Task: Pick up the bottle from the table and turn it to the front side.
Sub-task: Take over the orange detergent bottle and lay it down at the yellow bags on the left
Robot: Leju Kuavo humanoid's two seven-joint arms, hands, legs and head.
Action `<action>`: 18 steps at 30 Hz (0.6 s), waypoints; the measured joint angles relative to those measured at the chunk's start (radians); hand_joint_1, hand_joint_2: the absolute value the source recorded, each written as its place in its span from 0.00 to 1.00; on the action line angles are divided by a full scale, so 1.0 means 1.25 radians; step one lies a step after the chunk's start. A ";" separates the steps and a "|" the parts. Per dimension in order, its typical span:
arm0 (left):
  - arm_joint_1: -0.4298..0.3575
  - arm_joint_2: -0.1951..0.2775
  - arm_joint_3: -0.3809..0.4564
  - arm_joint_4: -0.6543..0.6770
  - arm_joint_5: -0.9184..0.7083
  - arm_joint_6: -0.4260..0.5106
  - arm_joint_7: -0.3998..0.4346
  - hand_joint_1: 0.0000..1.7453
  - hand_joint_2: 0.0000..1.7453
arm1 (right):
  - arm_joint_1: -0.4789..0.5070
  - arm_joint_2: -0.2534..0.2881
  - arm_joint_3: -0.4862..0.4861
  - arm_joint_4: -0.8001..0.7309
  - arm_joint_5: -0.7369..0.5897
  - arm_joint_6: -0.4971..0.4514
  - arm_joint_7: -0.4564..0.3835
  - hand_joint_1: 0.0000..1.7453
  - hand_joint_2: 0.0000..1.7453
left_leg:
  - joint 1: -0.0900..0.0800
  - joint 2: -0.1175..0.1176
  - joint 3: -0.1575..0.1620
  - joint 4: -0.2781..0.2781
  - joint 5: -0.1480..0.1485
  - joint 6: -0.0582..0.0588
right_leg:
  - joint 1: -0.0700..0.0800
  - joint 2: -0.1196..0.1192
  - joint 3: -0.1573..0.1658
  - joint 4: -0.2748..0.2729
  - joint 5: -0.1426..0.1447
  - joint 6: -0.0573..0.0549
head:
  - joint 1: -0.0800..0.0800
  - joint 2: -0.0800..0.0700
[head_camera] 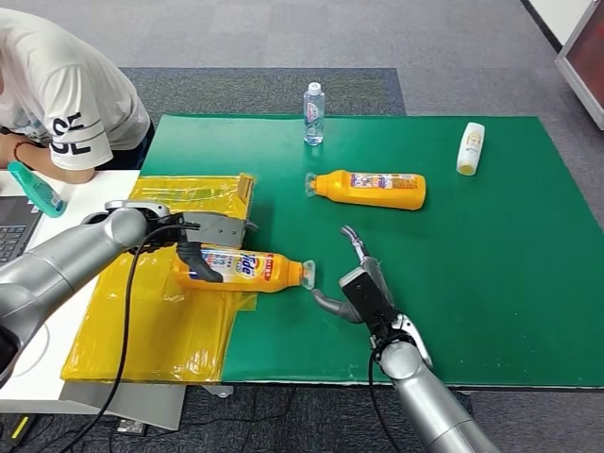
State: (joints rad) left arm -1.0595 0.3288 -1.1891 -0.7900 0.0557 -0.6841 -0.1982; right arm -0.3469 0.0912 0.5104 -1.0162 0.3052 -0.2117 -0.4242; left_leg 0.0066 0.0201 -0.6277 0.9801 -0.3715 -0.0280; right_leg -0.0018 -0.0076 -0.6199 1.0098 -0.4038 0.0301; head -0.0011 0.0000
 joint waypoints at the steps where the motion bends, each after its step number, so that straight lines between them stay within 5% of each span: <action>1: 0.000 0.000 -0.001 0.000 0.000 0.001 0.000 0.00 1.00 | 0.000 0.000 0.000 0.000 0.000 0.000 0.000 0.00 1.00 | 0.000 0.000 0.000 0.000 0.000 0.000 | 0.000 0.000 0.000 0.000 0.000 0.000 | 0.000 0.000; 8: 0.002 -0.001 -0.003 0.000 -0.001 0.017 -0.006 0.00 1.00 | 0.000 0.000 0.000 0.001 0.000 -0.001 0.000 0.00 1.00 | 0.000 0.000 0.000 0.000 0.000 0.000 | 0.000 0.000 0.000 0.000 0.000 0.000 | 0.000 0.000; 14: 0.086 -0.025 0.063 -0.024 -0.036 0.233 -0.107 0.00 1.00 | 0.010 0.000 -0.008 -0.001 -0.035 0.014 -0.011 0.00 1.00 | 0.000 0.000 0.000 0.000 0.000 0.000 | 0.000 0.000 0.000 0.000 0.000 0.000 | 0.000 0.000; 17: 0.150 -0.040 0.120 -0.052 -0.049 0.274 -0.121 0.00 1.00 | 0.020 0.000 -0.017 -0.004 -0.065 0.041 -0.014 0.00 1.00 | 0.000 0.000 0.000 0.000 0.000 0.000 | 0.000 0.000 0.000 0.000 0.000 0.000 | 0.000 0.000; 18: 0.170 -0.045 0.140 -0.066 -0.054 0.285 -0.128 0.00 0.75 | 0.025 0.000 -0.023 -0.008 -0.086 0.061 -0.014 0.00 1.00 | 0.000 0.000 0.000 0.000 0.000 0.000 | 0.000 0.000 0.000 0.000 0.000 0.000 | 0.000 0.000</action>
State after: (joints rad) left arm -0.8469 0.2729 -1.0136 -0.8727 -0.0113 -0.3278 -0.3580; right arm -0.3158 0.0906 0.4821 -1.0256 0.1972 -0.1351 -0.4417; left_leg 0.0062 0.0202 -0.6277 0.9801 -0.3715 -0.0279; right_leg -0.0023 -0.0071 -0.6200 1.0093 -0.4034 0.0304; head -0.0009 0.0000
